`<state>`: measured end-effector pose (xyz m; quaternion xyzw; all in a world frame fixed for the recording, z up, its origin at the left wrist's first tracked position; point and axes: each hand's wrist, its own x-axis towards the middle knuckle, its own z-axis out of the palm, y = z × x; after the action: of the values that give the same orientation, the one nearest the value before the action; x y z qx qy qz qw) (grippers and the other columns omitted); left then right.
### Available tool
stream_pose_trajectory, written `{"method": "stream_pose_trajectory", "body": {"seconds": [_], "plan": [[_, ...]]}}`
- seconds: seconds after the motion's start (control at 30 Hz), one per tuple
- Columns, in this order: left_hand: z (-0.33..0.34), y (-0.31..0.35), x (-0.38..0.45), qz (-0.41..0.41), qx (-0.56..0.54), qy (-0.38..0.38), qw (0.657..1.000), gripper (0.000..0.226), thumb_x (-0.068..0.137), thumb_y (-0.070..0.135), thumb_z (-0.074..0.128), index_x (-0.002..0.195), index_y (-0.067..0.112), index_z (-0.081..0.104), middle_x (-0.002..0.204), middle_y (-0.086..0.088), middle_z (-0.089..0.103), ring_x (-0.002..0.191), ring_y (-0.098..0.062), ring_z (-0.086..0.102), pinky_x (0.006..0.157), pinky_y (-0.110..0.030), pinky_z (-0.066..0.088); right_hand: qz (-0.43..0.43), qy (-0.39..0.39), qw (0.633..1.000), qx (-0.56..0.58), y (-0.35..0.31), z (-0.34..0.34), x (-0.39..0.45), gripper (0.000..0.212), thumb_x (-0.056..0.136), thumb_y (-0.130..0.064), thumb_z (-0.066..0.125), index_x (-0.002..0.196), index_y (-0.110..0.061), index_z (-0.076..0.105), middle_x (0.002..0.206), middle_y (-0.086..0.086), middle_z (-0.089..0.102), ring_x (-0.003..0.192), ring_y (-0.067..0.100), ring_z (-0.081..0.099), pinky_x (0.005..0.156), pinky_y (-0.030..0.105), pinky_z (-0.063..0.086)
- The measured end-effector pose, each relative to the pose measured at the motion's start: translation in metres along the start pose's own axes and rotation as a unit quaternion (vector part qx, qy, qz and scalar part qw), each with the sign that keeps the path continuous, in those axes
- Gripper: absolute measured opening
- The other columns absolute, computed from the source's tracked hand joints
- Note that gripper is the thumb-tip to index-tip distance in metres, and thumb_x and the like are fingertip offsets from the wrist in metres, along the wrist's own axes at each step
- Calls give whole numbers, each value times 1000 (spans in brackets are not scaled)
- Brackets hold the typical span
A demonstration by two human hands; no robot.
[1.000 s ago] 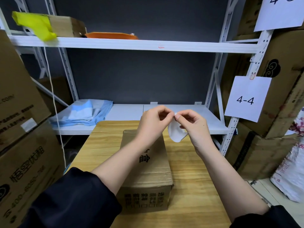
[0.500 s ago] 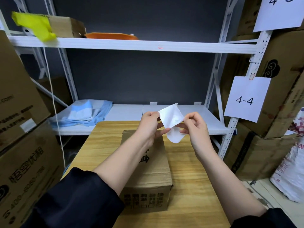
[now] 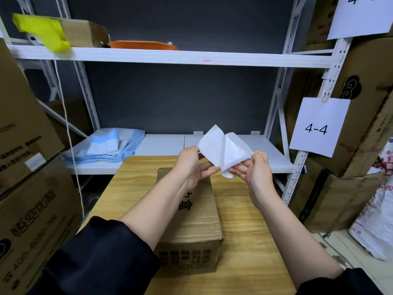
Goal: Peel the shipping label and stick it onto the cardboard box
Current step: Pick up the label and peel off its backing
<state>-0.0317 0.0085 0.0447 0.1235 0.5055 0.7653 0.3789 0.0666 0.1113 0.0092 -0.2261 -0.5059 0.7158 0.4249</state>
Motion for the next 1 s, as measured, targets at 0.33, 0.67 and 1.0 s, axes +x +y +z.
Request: {"method": "stream_pose_trajectory", "body": {"seconds": [0.33,0.67,1.0], "plan": [[-4,1,4,1,-18,20,1000,25,98,10,27,93,7,51,100,-15,63,75,-36,69,65,-41,61,51,29,996,72,4,-10,7,44,95,-20,25,131,1,39,109,22,68,74,29,73,57,30,58],[-10,0,14,14,-31,43,999,33,97,8,25,122,0,45,121,-23,61,62,-31,72,56,-36,62,78,82,981,157,1,-22,8,32,94,-15,25,118,-5,44,95,16,65,70,29,67,48,26,56],[-15,-2,20,37,-31,72,996,37,95,10,24,126,4,43,125,-20,61,68,-31,74,60,-36,62,80,134,959,235,-3,-42,11,23,94,-12,29,91,-12,52,92,12,64,75,26,66,50,26,58]]}}
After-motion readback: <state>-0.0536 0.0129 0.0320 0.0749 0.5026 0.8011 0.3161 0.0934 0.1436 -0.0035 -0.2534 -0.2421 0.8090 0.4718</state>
